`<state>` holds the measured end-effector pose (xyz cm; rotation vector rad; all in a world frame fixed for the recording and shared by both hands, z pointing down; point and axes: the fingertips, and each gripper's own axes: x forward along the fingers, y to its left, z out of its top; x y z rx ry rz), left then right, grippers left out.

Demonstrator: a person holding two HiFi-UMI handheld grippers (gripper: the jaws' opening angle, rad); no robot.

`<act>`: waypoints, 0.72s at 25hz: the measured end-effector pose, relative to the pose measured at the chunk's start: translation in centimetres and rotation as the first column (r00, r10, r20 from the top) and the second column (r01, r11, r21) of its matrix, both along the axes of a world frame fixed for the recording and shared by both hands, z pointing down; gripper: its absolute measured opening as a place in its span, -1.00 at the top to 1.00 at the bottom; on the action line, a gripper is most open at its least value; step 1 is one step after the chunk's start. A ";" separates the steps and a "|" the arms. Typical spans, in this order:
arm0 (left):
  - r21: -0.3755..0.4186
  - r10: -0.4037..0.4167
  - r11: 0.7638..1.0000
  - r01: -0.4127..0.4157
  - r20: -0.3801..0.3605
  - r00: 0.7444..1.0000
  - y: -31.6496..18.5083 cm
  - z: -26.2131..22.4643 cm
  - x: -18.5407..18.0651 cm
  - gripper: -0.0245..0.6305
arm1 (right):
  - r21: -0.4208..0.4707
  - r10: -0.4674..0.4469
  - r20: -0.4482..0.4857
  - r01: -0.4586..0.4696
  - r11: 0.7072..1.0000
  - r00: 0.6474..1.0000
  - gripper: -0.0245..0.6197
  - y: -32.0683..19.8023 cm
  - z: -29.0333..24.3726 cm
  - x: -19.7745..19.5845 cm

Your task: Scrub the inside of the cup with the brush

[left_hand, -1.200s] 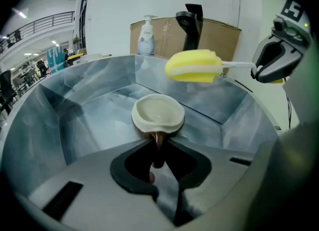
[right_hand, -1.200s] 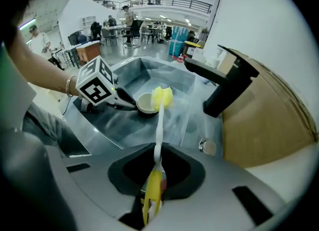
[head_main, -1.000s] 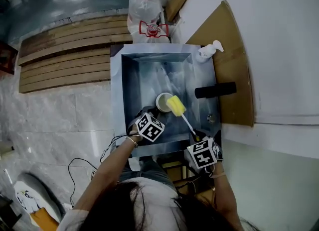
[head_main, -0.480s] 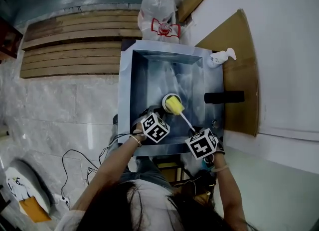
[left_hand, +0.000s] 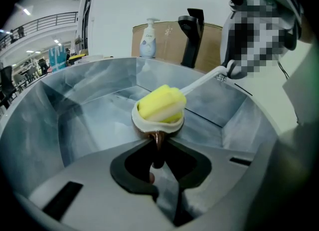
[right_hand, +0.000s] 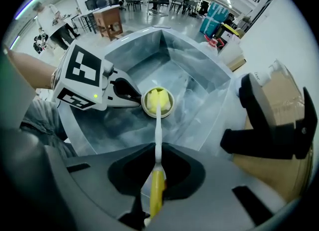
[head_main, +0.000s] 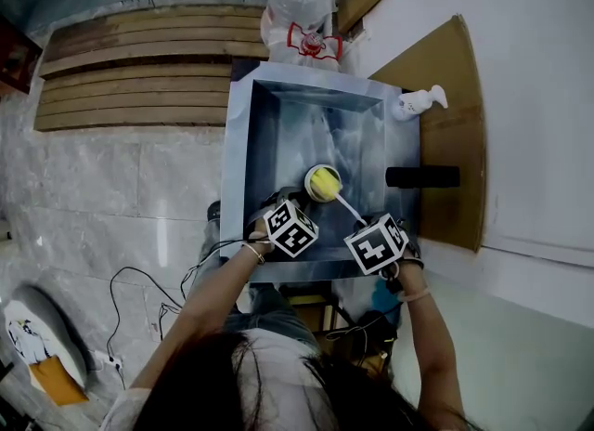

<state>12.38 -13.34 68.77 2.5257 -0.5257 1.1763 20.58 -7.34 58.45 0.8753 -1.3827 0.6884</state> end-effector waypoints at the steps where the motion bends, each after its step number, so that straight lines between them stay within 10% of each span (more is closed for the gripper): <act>1: -0.002 0.000 1.000 0.000 -0.002 1.000 0.0 0.0 0.0 0.70 | 0.008 0.011 -0.007 -0.011 1.000 1.000 0.75 -0.3 -0.1 0.3; 18: -0.010 -0.007 1.000 0.007 -0.010 1.000 0.0 0.0 0.1 0.70 | -0.113 -0.037 -0.002 0.037 0.993 0.999 0.76 -1.2 -0.5 -1.7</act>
